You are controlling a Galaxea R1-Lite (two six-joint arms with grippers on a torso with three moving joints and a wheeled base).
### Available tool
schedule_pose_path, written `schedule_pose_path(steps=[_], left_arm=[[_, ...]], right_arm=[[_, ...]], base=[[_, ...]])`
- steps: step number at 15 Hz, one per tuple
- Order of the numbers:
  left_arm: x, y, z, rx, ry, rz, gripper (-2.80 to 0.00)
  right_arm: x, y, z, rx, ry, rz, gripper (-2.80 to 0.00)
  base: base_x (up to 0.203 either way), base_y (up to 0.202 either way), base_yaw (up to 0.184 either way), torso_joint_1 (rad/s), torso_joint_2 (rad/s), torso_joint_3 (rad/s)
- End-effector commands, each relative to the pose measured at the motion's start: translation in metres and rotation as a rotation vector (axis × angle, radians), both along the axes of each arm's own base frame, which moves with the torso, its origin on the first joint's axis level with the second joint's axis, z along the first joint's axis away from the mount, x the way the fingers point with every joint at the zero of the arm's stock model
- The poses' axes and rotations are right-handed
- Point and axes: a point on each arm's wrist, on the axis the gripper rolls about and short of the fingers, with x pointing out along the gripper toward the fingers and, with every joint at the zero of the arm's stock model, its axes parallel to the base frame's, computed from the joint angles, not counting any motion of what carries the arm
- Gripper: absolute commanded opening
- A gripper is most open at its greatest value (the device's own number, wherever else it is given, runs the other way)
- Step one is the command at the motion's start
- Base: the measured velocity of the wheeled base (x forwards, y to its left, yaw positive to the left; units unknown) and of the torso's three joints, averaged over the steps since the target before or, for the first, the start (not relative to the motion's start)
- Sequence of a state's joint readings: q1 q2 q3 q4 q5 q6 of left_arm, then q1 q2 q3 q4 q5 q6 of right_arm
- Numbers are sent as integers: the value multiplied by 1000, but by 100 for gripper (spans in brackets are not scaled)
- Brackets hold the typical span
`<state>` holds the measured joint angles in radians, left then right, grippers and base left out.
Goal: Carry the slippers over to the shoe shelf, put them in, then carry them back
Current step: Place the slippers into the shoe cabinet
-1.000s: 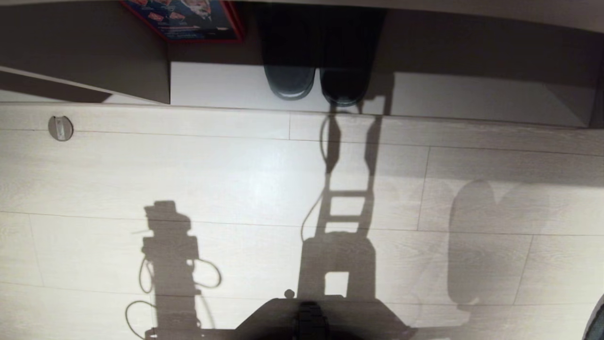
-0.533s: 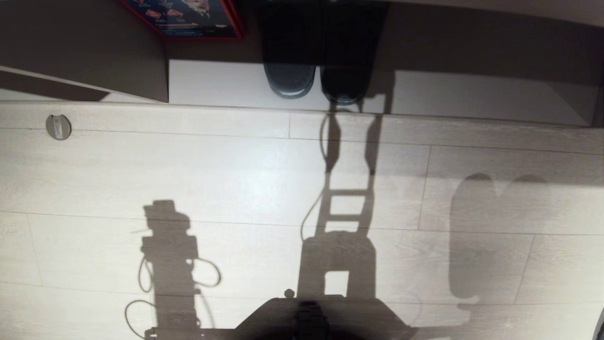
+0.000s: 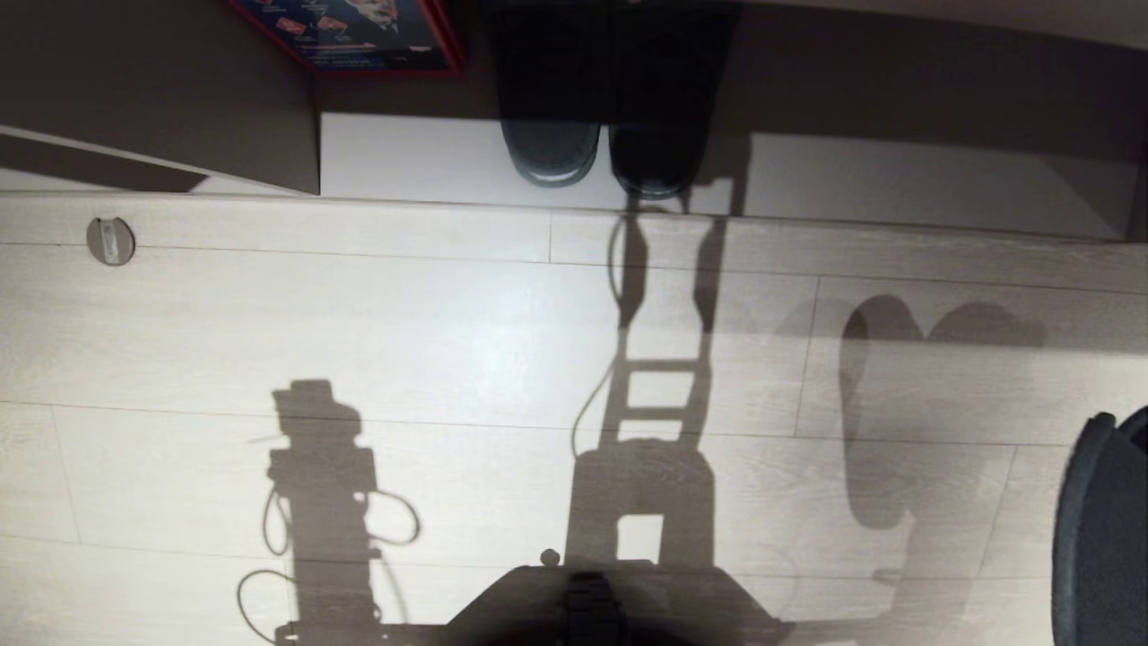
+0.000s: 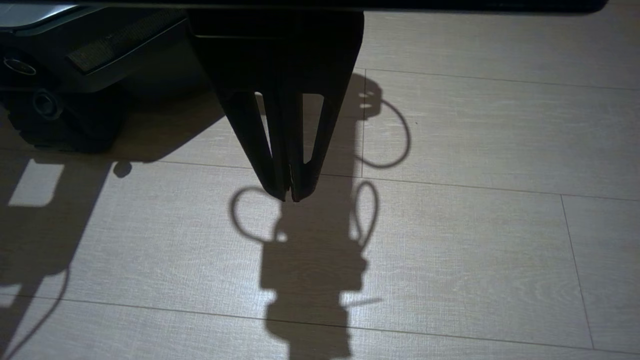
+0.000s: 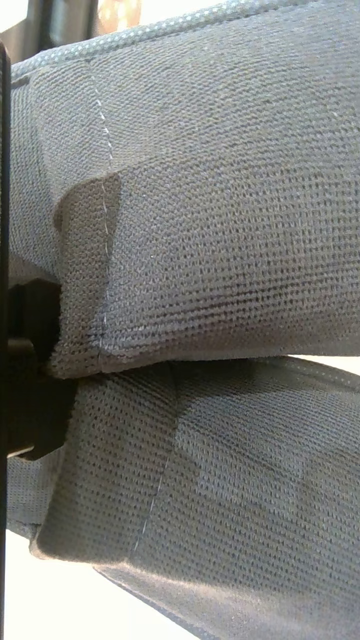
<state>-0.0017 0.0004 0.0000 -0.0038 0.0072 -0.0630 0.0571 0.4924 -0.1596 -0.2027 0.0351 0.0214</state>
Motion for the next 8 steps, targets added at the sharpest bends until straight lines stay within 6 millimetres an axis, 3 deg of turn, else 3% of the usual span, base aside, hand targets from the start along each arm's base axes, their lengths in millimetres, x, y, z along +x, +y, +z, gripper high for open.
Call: schedule_pose_path(steps=[1, 4, 8], left_arm=[[0, 0, 0, 0, 0, 1, -280], [0, 0, 0, 0, -1, 1, -280], [0, 0, 0, 0, -1, 1, -280]], right_arm=[[40, 3, 1, -25, 114, 16, -280], [83, 8, 15, -71, 109, 62, -280], [134, 24, 47, -84, 34, 151, -280]], base=[[0, 0, 0, 0, 0, 0], [0, 0, 0, 0, 0, 0], [0, 0, 0, 0, 0, 0]])
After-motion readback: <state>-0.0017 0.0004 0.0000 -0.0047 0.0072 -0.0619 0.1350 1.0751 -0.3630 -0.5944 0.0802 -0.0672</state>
